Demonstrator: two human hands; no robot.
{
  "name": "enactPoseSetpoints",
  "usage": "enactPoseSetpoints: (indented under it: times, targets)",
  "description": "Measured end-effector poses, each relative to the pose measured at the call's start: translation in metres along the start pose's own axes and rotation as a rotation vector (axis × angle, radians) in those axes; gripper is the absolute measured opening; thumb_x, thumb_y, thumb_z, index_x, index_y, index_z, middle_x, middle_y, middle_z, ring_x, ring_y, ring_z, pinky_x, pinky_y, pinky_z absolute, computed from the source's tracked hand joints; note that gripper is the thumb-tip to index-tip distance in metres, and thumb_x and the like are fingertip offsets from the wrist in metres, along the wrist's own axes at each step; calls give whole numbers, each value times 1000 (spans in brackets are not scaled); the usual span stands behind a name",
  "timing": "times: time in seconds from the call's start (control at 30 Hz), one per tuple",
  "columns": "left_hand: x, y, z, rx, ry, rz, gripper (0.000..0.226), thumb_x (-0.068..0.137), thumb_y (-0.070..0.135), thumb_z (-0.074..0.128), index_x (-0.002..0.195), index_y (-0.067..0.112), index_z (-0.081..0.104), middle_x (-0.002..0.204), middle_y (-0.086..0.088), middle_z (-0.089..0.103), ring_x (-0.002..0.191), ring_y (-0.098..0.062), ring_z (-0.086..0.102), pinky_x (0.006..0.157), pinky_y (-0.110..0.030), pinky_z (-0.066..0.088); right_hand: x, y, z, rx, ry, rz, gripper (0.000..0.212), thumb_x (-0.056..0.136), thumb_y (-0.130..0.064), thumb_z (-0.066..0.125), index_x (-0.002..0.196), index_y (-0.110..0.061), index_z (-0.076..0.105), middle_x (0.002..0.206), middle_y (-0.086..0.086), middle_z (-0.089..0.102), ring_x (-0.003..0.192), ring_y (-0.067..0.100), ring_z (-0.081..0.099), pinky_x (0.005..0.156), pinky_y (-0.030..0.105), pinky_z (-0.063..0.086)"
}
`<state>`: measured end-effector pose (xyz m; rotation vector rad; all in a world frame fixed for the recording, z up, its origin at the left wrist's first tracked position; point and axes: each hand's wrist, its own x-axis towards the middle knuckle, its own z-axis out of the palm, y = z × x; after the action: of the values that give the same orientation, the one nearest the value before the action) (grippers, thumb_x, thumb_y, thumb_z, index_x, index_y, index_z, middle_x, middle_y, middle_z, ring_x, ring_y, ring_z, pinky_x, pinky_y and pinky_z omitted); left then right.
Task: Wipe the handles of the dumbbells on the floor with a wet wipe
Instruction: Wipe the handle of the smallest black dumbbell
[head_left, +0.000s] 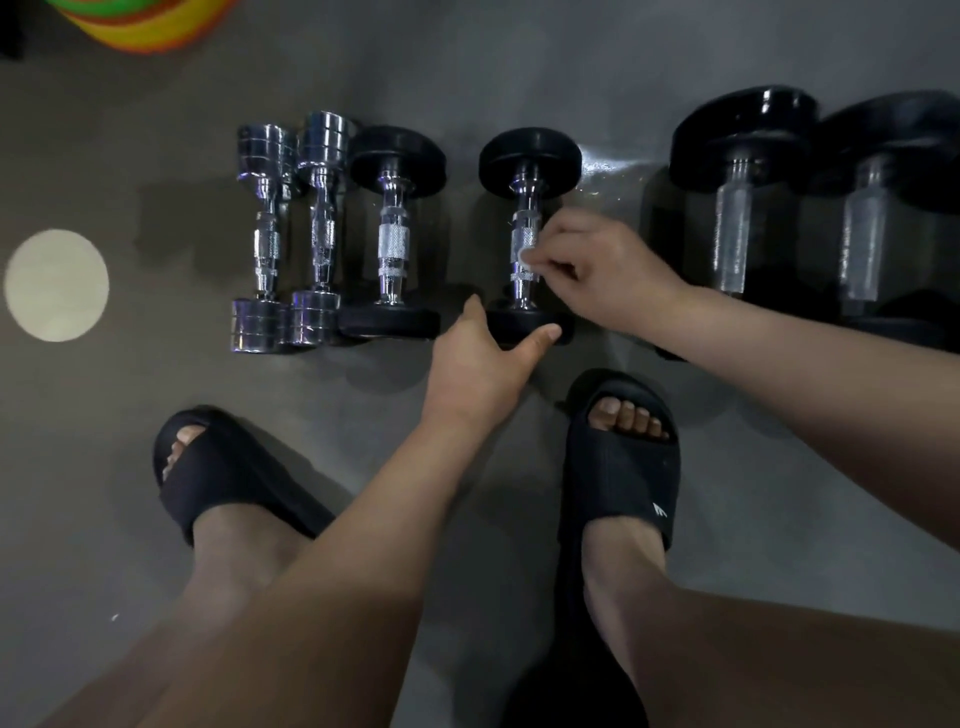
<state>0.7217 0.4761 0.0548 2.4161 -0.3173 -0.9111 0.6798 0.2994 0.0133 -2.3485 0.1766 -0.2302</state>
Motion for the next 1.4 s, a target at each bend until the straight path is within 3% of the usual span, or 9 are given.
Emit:
enactPoseSetpoints:
  times: [0.27,0.43,0.6,0.67,0.77,0.93,1.03,1.27,1.4]
  targets:
    - [0,-1,4,8,-1,32,102,82,60,74,155,3,32,146,-14,54,139,-23,46,105,-23,38,15,12,-1,-16,95,52,18,95,-19,69,98,-5,79,94,11,66,78,11,57,74,26,51]
    - [0,-4,6,45,-27,65,101,85,60,70,156,2,28,151,-16,49,141,-25,43,107,-22,34,1,4,-13,-28,-302,-189,13,91,-11,72,101,-11,80,101,6,66,87,12,62,81,25,51]
    - [0,-10,7,26,-58,50,84,97,47,59,159,5,22,158,-13,38,144,-22,37,109,-16,23,12,12,-19,13,-166,-9,15,91,-19,74,102,-11,80,98,2,65,87,6,58,82,23,50]
    - [3,-12,8,-5,-50,49,82,97,44,60,159,5,23,154,-13,42,136,-23,48,115,-25,32,6,6,-18,24,-266,-49,13,90,-16,75,101,-12,81,98,-6,62,84,-4,54,81,13,44]
    - [3,-15,8,-33,-55,58,83,95,45,63,158,6,25,152,-11,43,133,-21,50,114,-32,39,9,-1,-24,-29,-447,-125,14,91,-16,73,103,-16,81,100,-5,63,87,3,57,83,19,45]
    - [1,-18,8,-25,-46,93,83,92,50,67,157,10,32,147,-9,44,136,-18,45,115,-32,36,16,6,-27,-43,-245,-35,15,91,-17,73,104,-14,80,98,1,64,86,14,60,81,32,51]
    - [2,-16,9,-25,-32,85,85,90,50,70,156,9,35,143,-9,47,135,-18,45,115,-28,35,4,2,-24,-21,-336,-94,14,89,-13,75,102,-14,81,101,0,67,89,14,64,83,35,55]
    - [7,-12,15,-56,-35,22,98,84,53,75,156,3,31,139,-4,43,135,-13,42,98,-3,21,2,14,-23,-24,-111,47,18,93,-22,70,104,-11,79,99,3,64,86,6,57,82,23,50]
    - [9,-12,18,-70,-28,18,97,82,51,78,154,2,34,124,5,37,131,-10,44,104,-7,26,-5,7,-25,-39,-308,-116,13,90,-13,73,101,-11,80,100,6,66,86,14,63,80,27,52]
